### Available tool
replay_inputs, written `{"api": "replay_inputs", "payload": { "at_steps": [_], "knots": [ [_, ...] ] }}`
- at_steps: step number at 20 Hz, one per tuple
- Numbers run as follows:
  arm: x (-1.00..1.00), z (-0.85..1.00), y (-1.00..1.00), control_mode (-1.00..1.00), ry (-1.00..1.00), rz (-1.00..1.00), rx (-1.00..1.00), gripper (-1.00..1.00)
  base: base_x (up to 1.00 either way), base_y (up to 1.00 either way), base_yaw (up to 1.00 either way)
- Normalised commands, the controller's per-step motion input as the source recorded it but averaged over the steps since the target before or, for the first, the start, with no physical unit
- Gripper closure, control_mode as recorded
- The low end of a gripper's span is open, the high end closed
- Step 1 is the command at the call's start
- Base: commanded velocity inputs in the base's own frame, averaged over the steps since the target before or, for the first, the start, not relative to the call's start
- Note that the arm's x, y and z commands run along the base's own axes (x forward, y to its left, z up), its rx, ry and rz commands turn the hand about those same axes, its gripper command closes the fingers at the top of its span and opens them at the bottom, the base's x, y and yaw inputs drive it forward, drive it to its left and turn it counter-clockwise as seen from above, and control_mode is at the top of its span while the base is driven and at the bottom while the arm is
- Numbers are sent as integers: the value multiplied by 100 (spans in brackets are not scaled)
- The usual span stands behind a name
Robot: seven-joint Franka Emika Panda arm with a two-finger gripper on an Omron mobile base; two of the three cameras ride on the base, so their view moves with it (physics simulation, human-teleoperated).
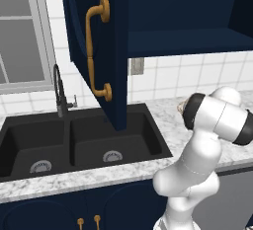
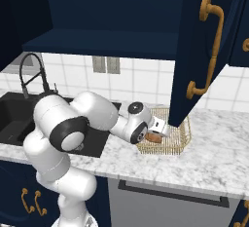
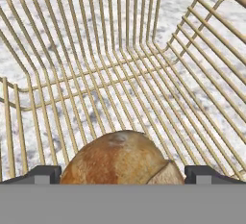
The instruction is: Open the cabinet, pick up the bread from the cabinet and place it in the basket. Then move the basket to the dining counter.
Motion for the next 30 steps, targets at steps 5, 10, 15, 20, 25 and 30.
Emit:
{"api": "replay_inputs", "payload": {
  "at_steps": [5, 10, 15, 20, 25, 30],
  "knots": [
    [1, 6, 10, -100, 1, 4, 2, -100, 0, 0, 0],
    [-19, 7, 32, -100, 1, 7, 14, -100, 0, 0, 0],
    [-25, 38, 36, -100, 4, 1, 12, -100, 0, 0, 0],
    [-3, 39, 25, -100, 11, 0, 2, -100, 0, 0, 0],
    [44, -19, -12, -100, 11, -2, -9, -100, 0, 0, 0],
    [16, -1, -19, -100, 53, -13, 4, -100, 0, 0, 0]
  ]
}}
